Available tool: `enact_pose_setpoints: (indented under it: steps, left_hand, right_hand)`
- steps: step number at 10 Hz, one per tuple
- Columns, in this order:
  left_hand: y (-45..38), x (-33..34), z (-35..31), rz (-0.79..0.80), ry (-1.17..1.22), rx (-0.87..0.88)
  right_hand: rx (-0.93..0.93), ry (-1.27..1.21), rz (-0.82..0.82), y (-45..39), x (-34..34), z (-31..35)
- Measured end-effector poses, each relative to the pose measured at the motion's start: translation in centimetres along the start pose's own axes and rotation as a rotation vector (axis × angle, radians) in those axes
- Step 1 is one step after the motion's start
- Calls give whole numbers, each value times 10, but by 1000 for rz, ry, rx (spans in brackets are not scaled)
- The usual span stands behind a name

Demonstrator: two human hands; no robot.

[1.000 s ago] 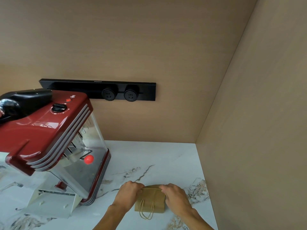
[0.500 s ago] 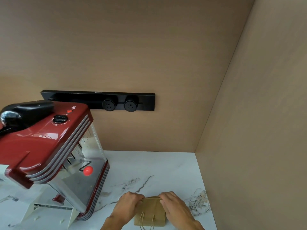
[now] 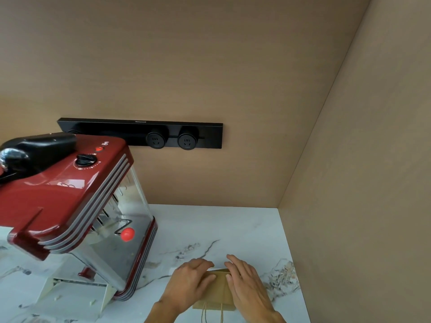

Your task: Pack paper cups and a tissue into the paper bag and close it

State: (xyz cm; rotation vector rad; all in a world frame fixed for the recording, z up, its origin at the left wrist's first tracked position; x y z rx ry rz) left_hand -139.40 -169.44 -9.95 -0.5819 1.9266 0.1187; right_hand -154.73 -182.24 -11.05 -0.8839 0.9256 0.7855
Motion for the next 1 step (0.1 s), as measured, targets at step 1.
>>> enact_pose_setpoints:
  steps: [1]
  left_hand:
    - [4,6,-9,-169,33,0]
  right_hand:
    - [5,-4,-46,-4,0,6]
Point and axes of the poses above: each hand's wrist, its own y-axis away from the middle knuckle, its own x-axis out of the palm, z = x × y, the point moved 2 cm from there along -y, towards the middle knuckle, and after that the axes turned 8 degrees about -z, right-handed, at the moved point
